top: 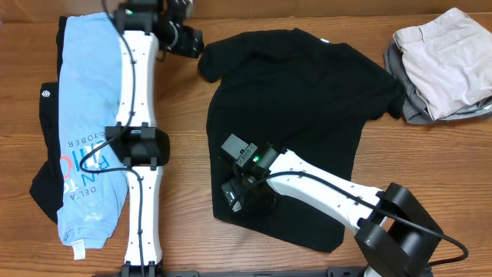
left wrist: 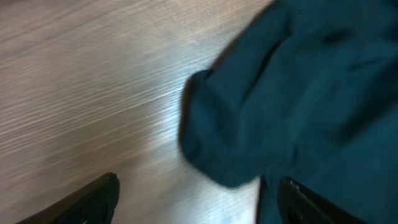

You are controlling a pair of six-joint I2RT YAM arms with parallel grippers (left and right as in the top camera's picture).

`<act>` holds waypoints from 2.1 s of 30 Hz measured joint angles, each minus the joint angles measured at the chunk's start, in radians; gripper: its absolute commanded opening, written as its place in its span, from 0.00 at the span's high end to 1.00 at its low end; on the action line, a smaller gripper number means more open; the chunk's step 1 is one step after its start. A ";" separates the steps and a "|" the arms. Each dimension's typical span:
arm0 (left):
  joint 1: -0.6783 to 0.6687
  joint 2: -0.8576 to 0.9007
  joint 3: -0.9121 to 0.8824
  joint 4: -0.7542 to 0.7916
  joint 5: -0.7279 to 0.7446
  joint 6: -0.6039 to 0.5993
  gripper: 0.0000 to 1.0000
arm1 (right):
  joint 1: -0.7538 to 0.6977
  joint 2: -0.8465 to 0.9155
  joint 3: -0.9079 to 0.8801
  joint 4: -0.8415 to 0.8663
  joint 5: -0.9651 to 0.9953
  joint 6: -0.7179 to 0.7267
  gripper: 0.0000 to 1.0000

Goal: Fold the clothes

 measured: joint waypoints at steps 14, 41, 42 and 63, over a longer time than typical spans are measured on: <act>-0.084 0.115 -0.003 0.109 -0.010 0.013 0.32 | -0.049 0.000 0.000 -0.021 0.010 0.041 0.04; -0.057 0.108 -0.082 0.032 -0.114 -0.024 0.96 | -0.240 0.000 0.000 -0.083 -0.023 0.100 0.12; -0.048 0.108 -0.069 0.001 -0.117 -0.032 0.96 | -0.254 0.000 0.000 -0.085 -0.024 0.100 0.12; 0.334 -0.200 0.062 -0.320 -0.123 -0.126 0.56 | -0.436 0.000 0.000 -0.131 -0.105 0.102 0.16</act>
